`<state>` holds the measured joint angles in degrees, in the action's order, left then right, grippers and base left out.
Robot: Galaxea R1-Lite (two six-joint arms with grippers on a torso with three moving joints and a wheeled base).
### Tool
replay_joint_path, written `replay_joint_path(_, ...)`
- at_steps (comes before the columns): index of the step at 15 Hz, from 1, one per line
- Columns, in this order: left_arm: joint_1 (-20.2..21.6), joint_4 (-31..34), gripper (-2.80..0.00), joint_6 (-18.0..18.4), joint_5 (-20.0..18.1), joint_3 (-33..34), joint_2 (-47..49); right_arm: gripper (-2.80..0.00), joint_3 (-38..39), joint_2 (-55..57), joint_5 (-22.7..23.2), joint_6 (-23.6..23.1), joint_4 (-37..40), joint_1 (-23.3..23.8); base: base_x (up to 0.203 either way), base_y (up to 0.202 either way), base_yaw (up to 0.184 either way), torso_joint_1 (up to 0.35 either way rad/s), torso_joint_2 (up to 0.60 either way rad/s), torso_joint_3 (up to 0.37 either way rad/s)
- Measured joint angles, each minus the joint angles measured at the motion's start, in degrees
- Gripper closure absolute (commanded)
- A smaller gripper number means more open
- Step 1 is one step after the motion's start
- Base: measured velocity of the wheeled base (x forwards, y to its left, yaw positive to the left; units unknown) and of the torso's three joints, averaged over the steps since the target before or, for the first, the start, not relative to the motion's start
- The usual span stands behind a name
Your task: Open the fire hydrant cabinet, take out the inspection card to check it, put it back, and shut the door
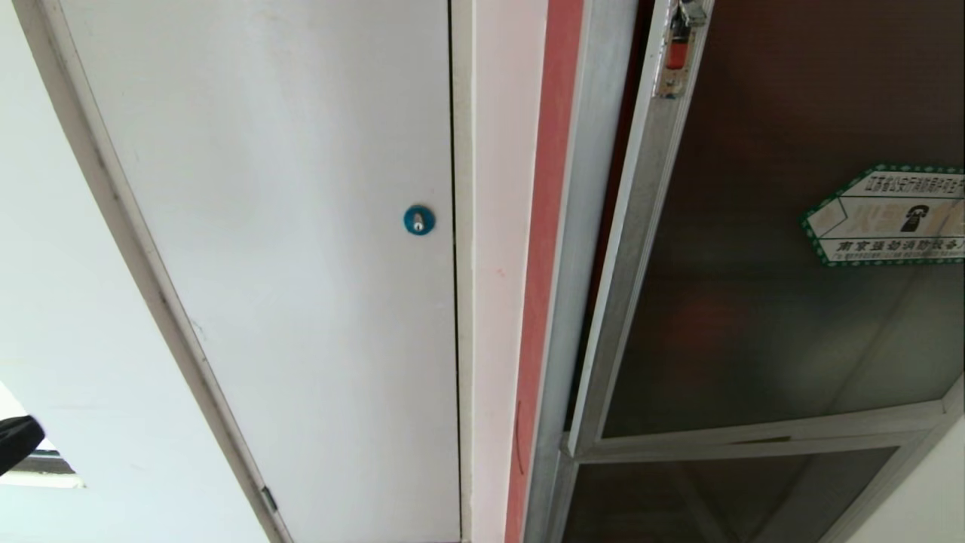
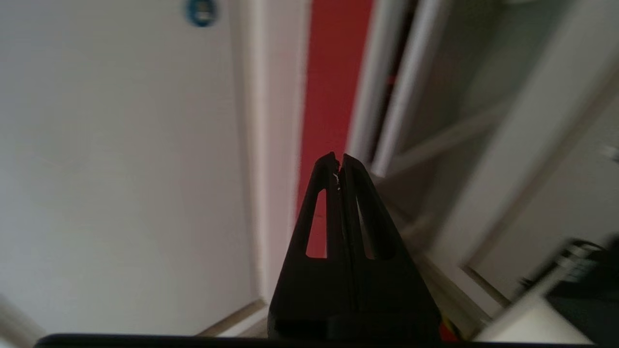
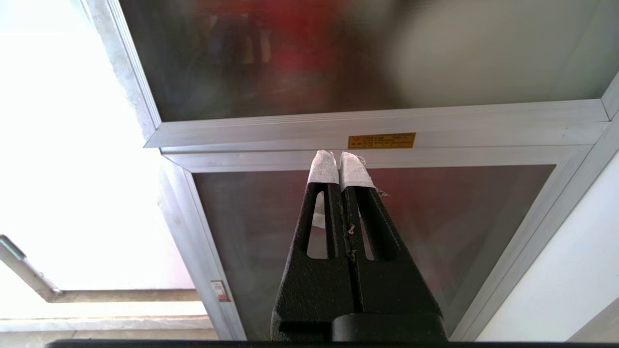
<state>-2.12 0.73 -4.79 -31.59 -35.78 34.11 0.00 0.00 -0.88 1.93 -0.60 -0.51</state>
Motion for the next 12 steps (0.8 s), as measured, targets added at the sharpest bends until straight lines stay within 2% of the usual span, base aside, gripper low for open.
replay_joint_path(2, -3.0, 0.0, 0.00, -0.6, -10.9, -5.9, 8.7, 0.00, 0.0, 0.0, 0.0, 0.0, 0.0, 0.0, 0.000, 0.000, 0.000, 0.000, 0.00, 0.000)
replay_joint_path(4, -8.1, 0.0, 0.00, -0.9, -16.8, -11.3, 17.1, 0.00, 0.0, 0.0, 0.0, 0.0, 0.0, 0.0, 0.000, 0.000, 0.000, 0.000, 0.00, 0.000)
replay_joint_path(8, -17.9, -1.0, 0.00, -0.8, -19.0, -20.8, 32.6, 0.00, 0.0, 0.0, 0.0, 0.0, 0.0, 0.0, 0.000, 0.000, 0.000, 0.000, 0.00, 0.000)
replay_joint_path(12, -22.8, -11.3, 0.00, -1.3, -18.7, -26.3, 46.1, 0.00, 0.0, 0.0, 0.0, 0.0, 0.0, 0.0, 0.000, 0.000, 0.000, 0.000, 0.00, 0.000)
